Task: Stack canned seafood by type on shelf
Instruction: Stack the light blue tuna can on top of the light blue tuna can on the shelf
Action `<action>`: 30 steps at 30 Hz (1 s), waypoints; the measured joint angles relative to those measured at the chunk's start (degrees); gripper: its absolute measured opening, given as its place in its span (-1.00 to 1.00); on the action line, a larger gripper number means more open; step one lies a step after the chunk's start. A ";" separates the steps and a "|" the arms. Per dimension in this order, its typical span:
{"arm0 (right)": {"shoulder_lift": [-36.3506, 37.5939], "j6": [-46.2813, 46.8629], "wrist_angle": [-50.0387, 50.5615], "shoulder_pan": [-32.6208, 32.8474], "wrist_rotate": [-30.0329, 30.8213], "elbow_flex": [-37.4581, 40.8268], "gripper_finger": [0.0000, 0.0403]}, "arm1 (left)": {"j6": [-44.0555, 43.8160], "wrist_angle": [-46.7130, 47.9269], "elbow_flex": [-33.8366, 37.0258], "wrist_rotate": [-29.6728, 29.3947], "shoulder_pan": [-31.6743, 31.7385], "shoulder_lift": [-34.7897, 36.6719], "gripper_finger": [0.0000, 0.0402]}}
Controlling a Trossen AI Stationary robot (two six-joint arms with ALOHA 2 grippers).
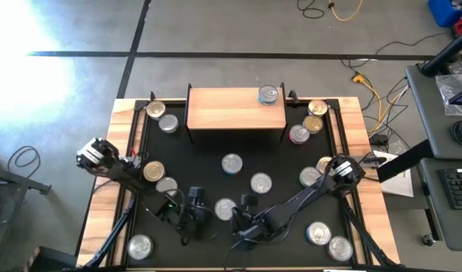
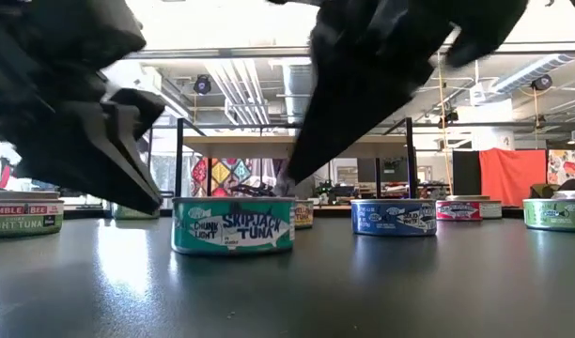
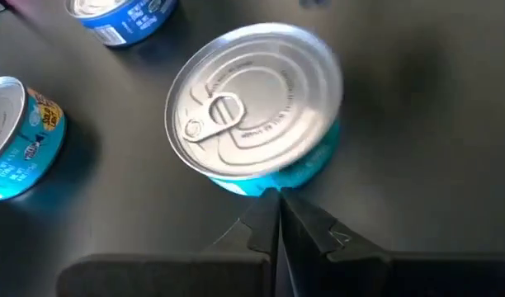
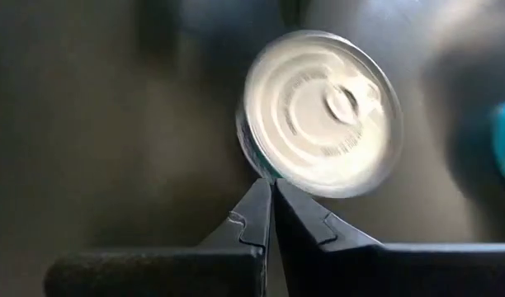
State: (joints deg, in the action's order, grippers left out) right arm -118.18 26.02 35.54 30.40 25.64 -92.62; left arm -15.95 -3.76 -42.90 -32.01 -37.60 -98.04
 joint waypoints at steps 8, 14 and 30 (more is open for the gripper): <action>4.42 3.50 8.43 0.15 3.15 0.00 -0.94 | -3.53 -0.96 5.43 -0.21 0.30 4.99 -0.87; 4.58 3.35 9.20 -0.20 4.42 0.33 -0.94 | -8.68 -14.93 12.17 0.27 0.24 5.14 -0.42; 4.19 3.52 8.47 -1.42 4.54 1.64 -0.94 | -10.76 -20.91 5.37 0.21 0.10 -8.52 0.96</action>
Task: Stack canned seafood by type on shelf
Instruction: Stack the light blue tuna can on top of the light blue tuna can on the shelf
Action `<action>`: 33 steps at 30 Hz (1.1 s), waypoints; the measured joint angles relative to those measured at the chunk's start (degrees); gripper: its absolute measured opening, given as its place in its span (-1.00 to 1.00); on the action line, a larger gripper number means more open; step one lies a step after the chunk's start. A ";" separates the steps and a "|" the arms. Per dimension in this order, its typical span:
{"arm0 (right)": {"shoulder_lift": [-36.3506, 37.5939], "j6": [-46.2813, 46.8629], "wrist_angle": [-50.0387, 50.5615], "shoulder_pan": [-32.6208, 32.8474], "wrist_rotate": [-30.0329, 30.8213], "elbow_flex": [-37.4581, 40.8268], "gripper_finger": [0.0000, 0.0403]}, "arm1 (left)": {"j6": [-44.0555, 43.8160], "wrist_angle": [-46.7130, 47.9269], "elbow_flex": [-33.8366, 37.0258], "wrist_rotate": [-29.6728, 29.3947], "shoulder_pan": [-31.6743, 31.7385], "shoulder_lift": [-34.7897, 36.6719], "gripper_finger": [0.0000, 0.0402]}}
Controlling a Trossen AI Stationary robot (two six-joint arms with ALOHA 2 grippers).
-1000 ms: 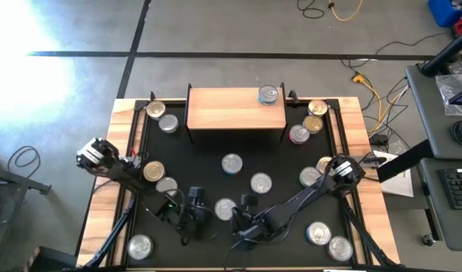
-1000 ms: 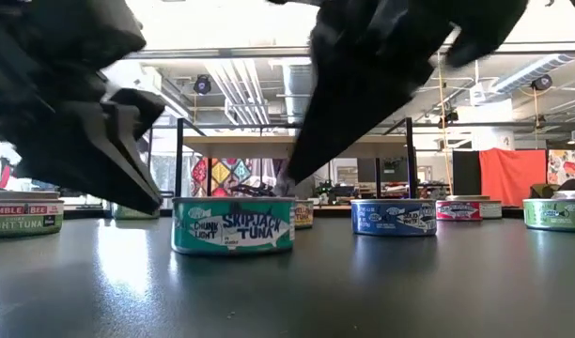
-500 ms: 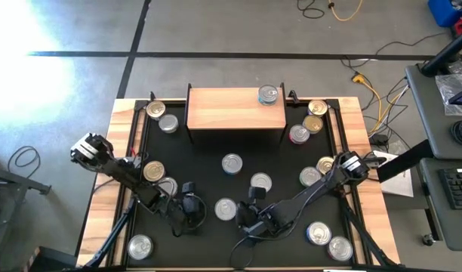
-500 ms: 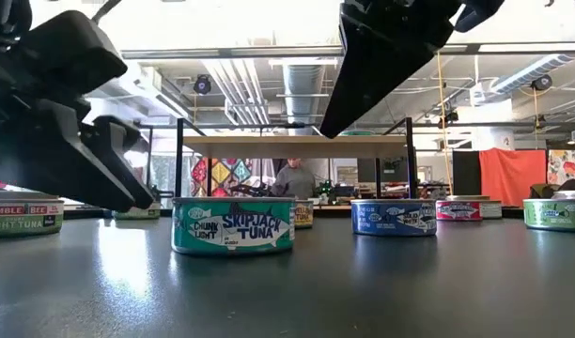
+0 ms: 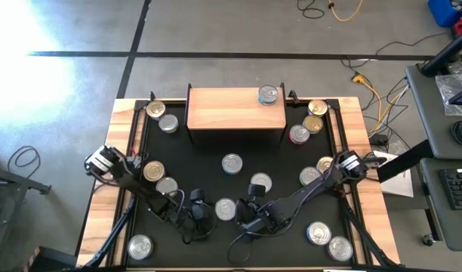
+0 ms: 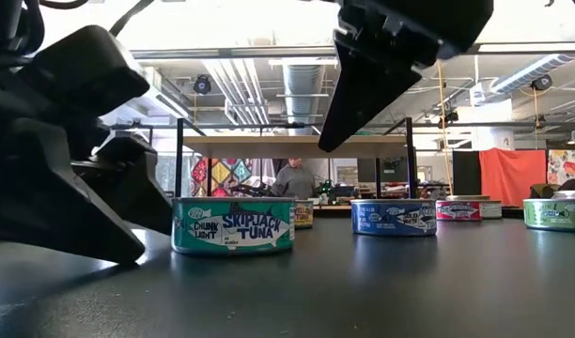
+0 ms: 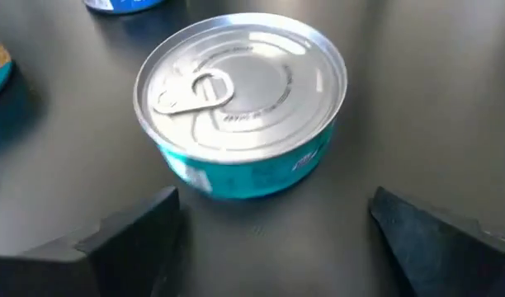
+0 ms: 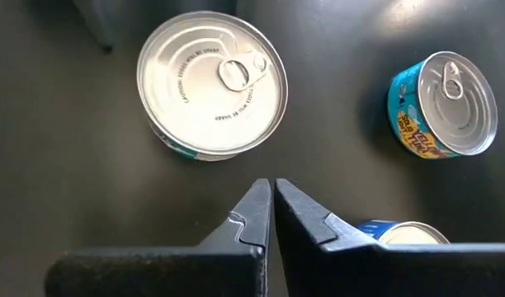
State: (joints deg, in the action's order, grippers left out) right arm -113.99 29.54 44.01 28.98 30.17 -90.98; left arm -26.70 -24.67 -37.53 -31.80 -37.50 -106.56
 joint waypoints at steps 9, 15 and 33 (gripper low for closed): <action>-6.05 -1.77 -1.93 -1.82 1.36 0.69 -0.94 | 0.53 -3.97 -1.18 -2.27 0.07 -2.93 0.95; -8.05 -3.00 -4.55 -3.04 0.92 0.74 -0.94 | 0.40 -7.28 -1.65 -4.00 0.36 -5.87 0.96; -7.62 -7.67 -10.85 -3.02 -3.72 0.74 -0.94 | 2.72 -14.33 -2.08 -3.44 1.27 -7.26 0.99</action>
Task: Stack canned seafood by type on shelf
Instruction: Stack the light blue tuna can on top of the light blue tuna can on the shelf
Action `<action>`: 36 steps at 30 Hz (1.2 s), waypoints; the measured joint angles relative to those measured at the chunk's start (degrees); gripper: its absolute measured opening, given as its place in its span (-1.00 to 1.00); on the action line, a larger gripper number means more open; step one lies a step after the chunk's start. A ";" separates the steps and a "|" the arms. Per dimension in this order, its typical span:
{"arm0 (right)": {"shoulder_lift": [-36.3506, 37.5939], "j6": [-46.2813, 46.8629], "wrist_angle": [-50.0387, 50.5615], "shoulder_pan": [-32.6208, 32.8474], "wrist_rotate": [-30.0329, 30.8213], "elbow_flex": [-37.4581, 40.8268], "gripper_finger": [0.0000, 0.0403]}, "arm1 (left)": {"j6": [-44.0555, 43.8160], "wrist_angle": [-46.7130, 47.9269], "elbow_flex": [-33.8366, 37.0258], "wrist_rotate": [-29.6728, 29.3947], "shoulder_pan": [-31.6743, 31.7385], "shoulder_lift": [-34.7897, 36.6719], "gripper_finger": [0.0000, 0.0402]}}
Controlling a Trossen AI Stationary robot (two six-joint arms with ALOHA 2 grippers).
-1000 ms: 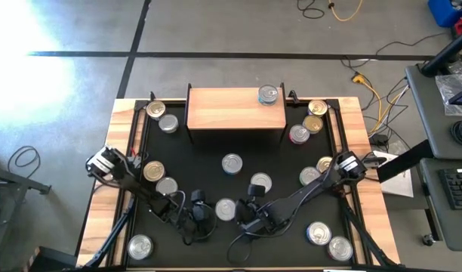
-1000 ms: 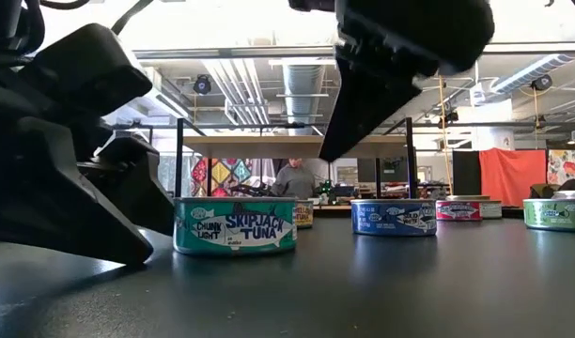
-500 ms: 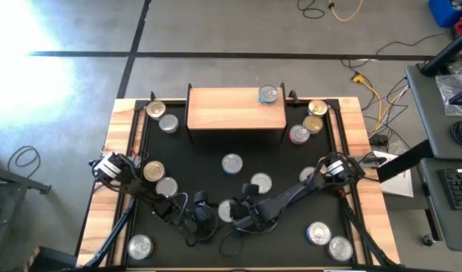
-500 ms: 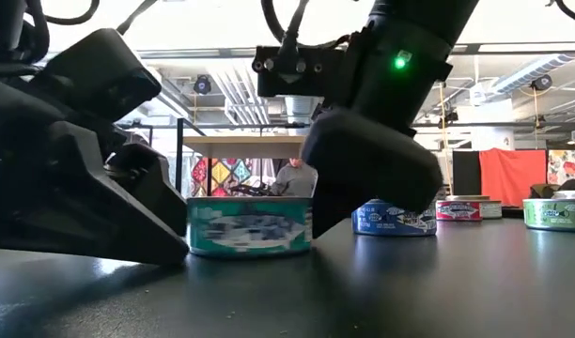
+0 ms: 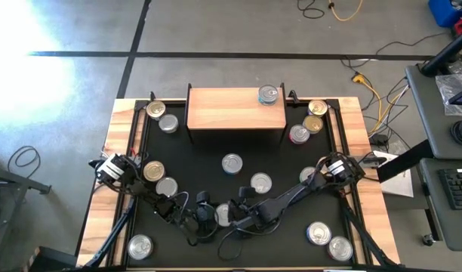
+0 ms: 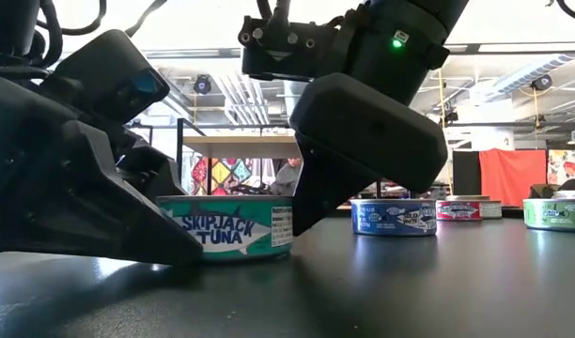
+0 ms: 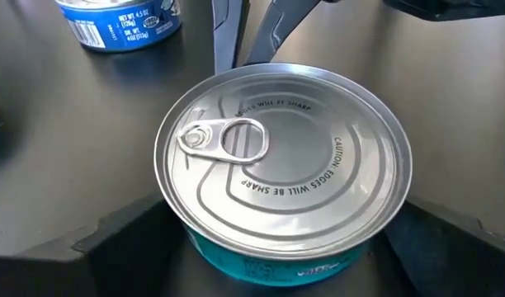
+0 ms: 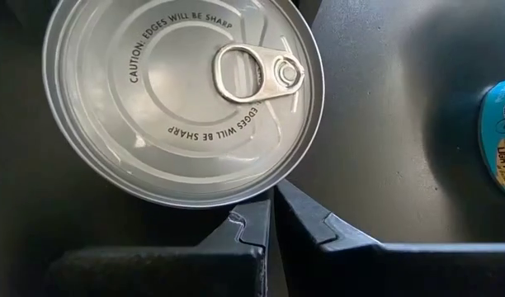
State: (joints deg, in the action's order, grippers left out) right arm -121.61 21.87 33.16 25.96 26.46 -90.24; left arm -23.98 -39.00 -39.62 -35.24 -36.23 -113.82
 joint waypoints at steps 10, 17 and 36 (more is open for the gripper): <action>-0.02 -0.75 0.49 0.04 -2.34 0.00 -0.94 | 0.36 -7.85 0.11 -0.93 0.02 -3.47 0.90; 0.20 -2.41 1.39 0.25 -3.60 -0.02 -0.94 | 0.57 -8.32 0.11 -1.52 0.02 -3.58 0.82; 0.33 -2.51 2.51 0.29 -4.33 -0.09 -0.94 | 0.68 -11.45 0.00 -0.96 0.29 -3.58 0.71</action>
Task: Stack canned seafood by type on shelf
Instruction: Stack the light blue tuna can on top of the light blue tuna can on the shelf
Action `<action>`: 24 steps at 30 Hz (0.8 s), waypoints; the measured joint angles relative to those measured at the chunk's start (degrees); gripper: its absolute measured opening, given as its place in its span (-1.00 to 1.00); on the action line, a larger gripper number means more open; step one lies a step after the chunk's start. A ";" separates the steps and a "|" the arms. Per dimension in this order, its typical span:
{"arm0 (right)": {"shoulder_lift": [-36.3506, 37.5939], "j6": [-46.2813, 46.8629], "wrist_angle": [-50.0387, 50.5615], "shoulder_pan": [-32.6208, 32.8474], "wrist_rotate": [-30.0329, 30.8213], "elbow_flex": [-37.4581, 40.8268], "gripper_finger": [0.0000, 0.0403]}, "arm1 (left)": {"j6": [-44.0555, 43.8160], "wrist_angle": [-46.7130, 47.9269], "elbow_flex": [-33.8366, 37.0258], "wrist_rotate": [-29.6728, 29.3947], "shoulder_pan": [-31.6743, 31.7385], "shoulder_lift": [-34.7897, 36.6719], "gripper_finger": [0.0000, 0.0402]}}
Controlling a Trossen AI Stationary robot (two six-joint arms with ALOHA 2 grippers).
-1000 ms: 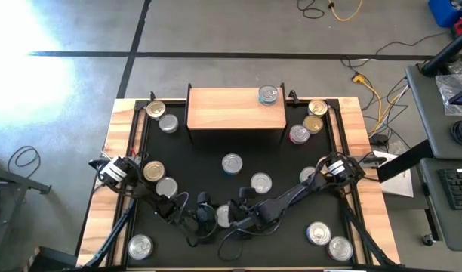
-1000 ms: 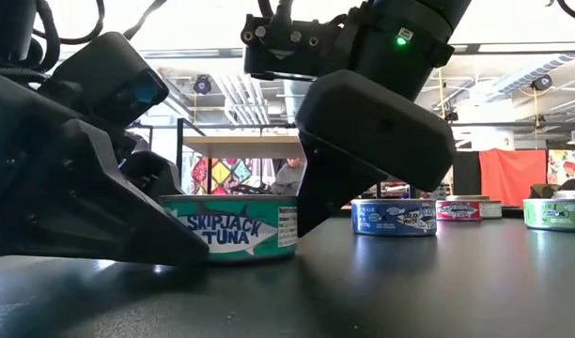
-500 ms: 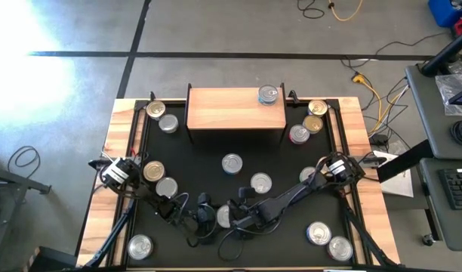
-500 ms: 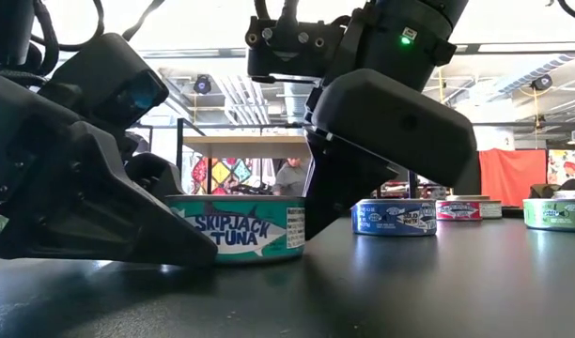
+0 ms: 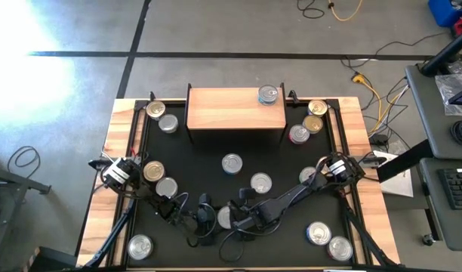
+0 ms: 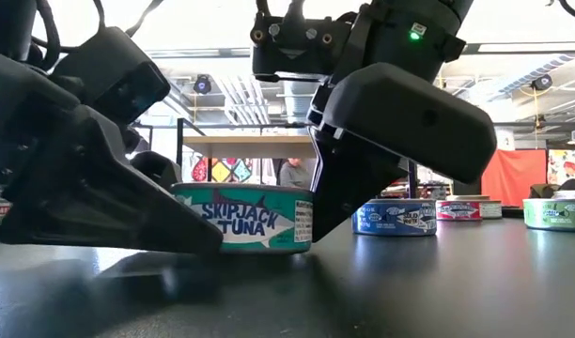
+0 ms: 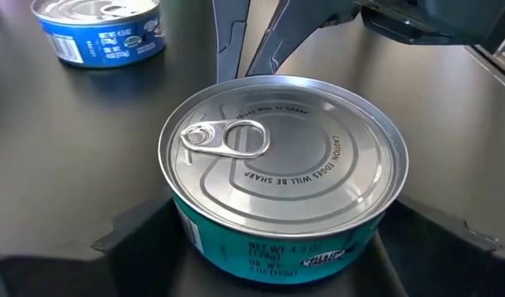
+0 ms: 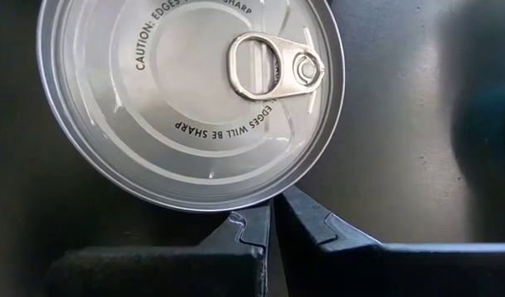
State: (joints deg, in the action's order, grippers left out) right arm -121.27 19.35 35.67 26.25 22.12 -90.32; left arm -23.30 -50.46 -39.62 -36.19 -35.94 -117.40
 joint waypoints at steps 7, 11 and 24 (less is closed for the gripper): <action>0.04 -0.02 0.23 -0.01 0.38 0.00 -0.94 | -0.32 -0.17 0.00 -0.36 0.28 0.02 0.70; 0.48 0.64 2.27 -0.01 0.39 -0.02 -0.94 | 0.20 -0.59 -0.02 -1.21 0.45 0.36 0.70; 8.92 12.07 24.40 1.04 6.52 -0.07 -0.94 | 8.18 14.55 0.39 0.25 6.15 15.03 0.70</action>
State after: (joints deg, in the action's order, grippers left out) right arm -112.35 31.42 60.08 27.29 28.65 -90.39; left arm -15.12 -35.91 -39.22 -35.95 -29.78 -102.37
